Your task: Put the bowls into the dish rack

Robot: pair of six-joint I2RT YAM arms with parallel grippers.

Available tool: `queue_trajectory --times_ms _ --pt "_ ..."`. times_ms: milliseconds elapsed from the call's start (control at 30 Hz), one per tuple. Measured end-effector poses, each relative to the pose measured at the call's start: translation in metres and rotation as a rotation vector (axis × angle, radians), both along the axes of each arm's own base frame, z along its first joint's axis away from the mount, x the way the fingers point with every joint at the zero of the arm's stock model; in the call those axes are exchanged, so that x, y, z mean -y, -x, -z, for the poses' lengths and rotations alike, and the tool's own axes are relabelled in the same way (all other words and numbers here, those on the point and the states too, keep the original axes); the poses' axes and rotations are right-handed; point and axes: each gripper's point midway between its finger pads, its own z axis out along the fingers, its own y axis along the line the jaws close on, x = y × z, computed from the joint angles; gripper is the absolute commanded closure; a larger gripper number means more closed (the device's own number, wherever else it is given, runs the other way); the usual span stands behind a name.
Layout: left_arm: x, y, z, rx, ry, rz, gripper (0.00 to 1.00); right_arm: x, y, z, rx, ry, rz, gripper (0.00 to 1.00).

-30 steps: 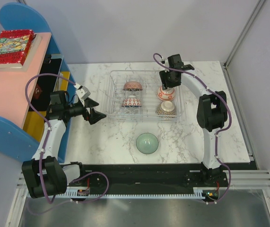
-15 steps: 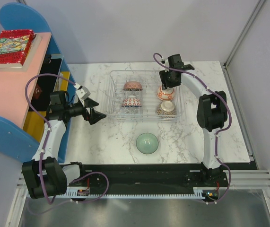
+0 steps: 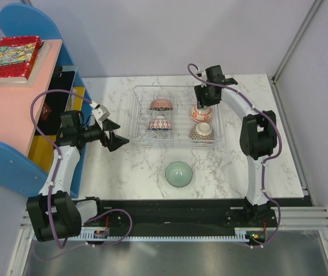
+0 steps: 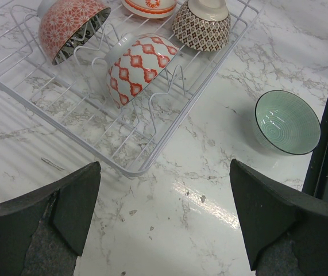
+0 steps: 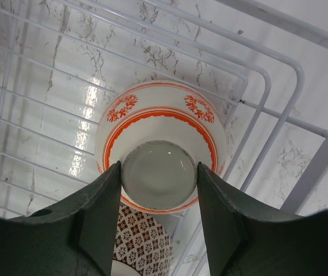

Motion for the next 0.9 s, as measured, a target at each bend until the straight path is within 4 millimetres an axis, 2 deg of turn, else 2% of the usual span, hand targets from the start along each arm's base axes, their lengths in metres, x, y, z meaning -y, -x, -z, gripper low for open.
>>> queue_trajectory --times_ms 300,600,900 --pt "0.0 0.0 0.0 0.0 0.0 0.0 0.0 -0.001 -0.001 -0.002 0.005 0.001 -0.013 0.6" --pt "0.0 0.0 0.0 0.001 0.0 0.001 0.0 -0.029 -0.006 -0.022 0.048 -0.037 -0.072 0.6" --pt "0.0 0.0 0.0 0.001 0.001 0.002 0.0 -0.021 -0.01 -0.02 0.06 0.003 -0.048 0.6"
